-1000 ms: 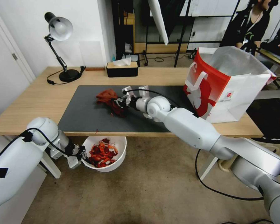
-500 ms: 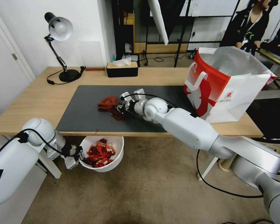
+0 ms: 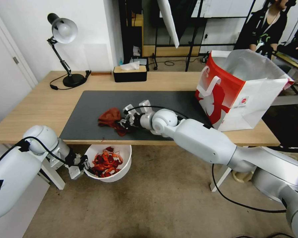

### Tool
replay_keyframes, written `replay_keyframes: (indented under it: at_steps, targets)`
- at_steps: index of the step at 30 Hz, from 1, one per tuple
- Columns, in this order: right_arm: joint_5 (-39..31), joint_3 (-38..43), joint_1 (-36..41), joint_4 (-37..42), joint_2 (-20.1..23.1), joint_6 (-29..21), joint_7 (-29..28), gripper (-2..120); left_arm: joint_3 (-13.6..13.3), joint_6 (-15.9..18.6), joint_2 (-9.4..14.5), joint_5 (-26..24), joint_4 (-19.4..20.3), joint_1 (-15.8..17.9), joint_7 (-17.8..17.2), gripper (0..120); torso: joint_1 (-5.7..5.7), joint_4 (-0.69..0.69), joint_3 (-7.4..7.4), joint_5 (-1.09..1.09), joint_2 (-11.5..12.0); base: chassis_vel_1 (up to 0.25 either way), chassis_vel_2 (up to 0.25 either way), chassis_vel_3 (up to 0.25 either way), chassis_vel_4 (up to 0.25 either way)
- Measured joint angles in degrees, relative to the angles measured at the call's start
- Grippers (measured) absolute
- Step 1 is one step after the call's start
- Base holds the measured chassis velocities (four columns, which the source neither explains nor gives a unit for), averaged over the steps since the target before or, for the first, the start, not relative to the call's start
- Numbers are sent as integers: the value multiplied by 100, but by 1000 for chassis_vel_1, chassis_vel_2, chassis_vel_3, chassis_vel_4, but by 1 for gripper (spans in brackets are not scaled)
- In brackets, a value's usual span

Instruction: Sweep shrimp from table into container with towel, then put container into takeout bag.

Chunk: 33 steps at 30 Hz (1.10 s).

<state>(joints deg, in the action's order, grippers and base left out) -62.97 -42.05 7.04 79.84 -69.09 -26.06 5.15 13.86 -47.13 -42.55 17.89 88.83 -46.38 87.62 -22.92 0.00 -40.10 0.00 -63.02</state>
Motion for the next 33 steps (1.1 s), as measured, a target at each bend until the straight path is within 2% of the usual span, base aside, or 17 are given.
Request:
replay_keyframes:
  at_steps: [14,19,25,33]
  targets:
    - [-668,-534,81,1533,483,-122,-210,9,66,0,-27,-1,18,-18,0,0,1,0,0,0,0,0,0,0,0]
    - [-771,-519,143,1796,599,-121,-240,9,82,0,-34,0,35,-47,-1,0,0,0,0,0,0,0,0,0,0]
    - [-918,-147,315,2234,912,143,-257,9,115,0,-46,33,131,-151,0,0,0,0,0,0,-1,0,0,0,0]
    - [-950,475,618,2460,1104,409,-392,9,96,4,-70,61,230,-183,-1,0,0,0,0,1,0,0,0,0,0]
